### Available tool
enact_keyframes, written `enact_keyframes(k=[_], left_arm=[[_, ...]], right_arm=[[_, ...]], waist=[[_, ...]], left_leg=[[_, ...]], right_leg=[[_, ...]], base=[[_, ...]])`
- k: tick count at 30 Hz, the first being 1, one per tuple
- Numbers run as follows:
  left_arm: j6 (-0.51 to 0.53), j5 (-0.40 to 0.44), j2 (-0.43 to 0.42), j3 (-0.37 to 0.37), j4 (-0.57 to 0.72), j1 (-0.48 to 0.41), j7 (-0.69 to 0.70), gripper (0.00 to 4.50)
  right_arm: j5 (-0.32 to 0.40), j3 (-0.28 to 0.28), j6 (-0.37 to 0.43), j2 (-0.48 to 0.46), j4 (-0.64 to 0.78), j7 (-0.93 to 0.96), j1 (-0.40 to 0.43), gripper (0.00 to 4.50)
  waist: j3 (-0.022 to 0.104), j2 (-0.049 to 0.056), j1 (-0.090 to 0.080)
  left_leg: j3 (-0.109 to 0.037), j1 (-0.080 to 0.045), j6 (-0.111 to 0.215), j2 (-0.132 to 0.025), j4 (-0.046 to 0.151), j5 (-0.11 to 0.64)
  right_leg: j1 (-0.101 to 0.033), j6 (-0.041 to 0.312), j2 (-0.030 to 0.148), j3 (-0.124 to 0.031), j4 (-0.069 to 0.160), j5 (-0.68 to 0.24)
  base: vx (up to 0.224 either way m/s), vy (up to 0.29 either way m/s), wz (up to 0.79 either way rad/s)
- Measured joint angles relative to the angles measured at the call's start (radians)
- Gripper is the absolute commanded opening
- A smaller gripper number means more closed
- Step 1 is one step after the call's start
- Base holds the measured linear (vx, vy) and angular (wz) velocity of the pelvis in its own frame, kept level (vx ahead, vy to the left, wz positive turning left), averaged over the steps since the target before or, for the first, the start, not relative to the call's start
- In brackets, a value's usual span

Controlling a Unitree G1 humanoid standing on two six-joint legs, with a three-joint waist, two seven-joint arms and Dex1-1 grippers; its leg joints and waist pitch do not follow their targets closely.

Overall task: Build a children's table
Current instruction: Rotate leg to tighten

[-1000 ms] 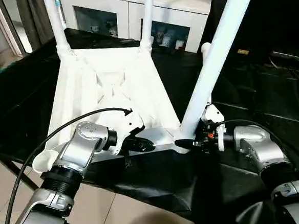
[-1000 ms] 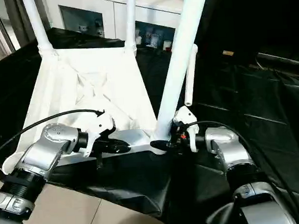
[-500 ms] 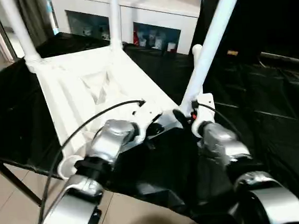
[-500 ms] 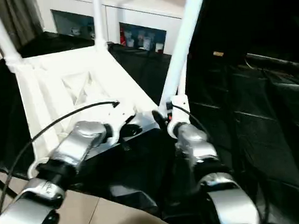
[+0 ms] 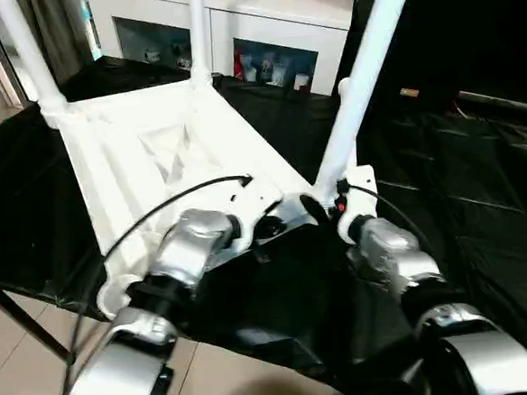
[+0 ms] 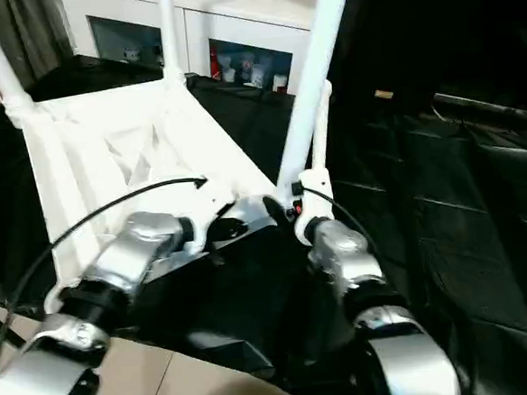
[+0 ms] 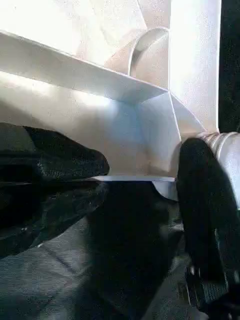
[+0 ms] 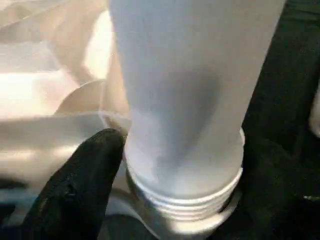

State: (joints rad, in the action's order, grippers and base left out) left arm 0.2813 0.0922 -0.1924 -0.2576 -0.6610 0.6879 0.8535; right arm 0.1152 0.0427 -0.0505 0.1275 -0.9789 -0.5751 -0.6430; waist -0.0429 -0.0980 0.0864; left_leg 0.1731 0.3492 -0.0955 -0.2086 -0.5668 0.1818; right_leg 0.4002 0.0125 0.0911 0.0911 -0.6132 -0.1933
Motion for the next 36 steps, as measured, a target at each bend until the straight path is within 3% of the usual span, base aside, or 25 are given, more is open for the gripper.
enact_keyframes(k=[5, 11, 14, 18, 25, 30, 36], left_arm=[[-0.040, -0.018, -0.056, 0.000, 0.022, -0.019, 0.107, 0.00], [-0.033, -0.052, -0.123, -0.003, 0.106, -0.067, 0.245, 0.00], [-0.013, -0.076, -0.161, -0.019, 0.169, -0.095, 0.334, 0.00], [-0.005, -0.078, -0.170, -0.018, 0.177, -0.100, 0.357, 0.00], [0.000, -0.078, -0.174, -0.017, 0.185, -0.105, 0.366, 0.00], [0.004, -0.078, -0.174, -0.015, 0.187, -0.106, 0.365, 0.00], [-0.007, -0.037, -0.110, -0.009, 0.131, -0.084, 0.207, 0.00]], right_arm=[[0.000, -0.042, 0.005, 0.096, 0.058, -0.227, 0.035, 3.66], [0.014, -0.069, 0.027, 0.122, 0.123, -0.368, 0.064, 3.66], [0.032, -0.096, 0.039, 0.139, 0.186, -0.459, 0.099, 3.66], [0.031, -0.110, 0.041, 0.149, 0.204, -0.494, 0.107, 3.66], [0.033, -0.117, 0.052, 0.153, 0.247, -0.509, 0.133, 2.94], [0.035, -0.115, 0.070, 0.149, 0.252, -0.492, 0.134, 2.80], [0.018, -0.080, 0.078, 0.074, 0.157, -0.216, 0.083, 2.77]], waist=[[-0.002, 0.004, 0.003], [-0.004, 0.007, 0.004], [-0.005, 0.008, 0.012], [-0.005, 0.008, 0.010], [-0.005, 0.008, 0.012], [-0.005, 0.008, 0.011], [-0.003, 0.004, -0.002]], left_leg=[[0.000, 0.001, 0.000, 0.000, 0.000, 0.000], [0.001, 0.001, 0.000, 0.000, 0.000, 0.000], [0.001, 0.001, 0.000, 0.000, -0.001, 0.000], [0.002, 0.001, 0.001, 0.000, -0.003, 0.000], [0.002, 0.001, 0.001, 0.000, -0.003, 0.000], [0.002, 0.001, 0.000, 0.000, -0.003, 0.000], [0.002, -0.001, 0.000, 0.000, -0.003, 0.000]], right_leg=[[0.000, 0.004, 0.000, 0.000, 0.001, 0.002], [0.001, 0.004, 0.000, 0.000, 0.001, 0.001], [0.002, 0.005, 0.001, 0.000, 0.001, -0.001], [0.002, 0.005, 0.001, -0.001, 0.001, -0.001], [0.002, 0.005, 0.001, -0.001, 0.001, -0.002], [0.002, 0.005, 0.001, -0.001, 0.000, -0.002], [-0.002, 0.001, 0.001, -0.002, -0.001, -0.003]], base=[[0.000, 0.000, 0.00], [0.000, 0.000, 0.00], [0.000, 0.000, 0.00], [0.000, 0.000, 0.00], [0.000, 0.000, 0.00], [0.000, 0.000, 0.00], [0.000, 0.000, 0.00]])
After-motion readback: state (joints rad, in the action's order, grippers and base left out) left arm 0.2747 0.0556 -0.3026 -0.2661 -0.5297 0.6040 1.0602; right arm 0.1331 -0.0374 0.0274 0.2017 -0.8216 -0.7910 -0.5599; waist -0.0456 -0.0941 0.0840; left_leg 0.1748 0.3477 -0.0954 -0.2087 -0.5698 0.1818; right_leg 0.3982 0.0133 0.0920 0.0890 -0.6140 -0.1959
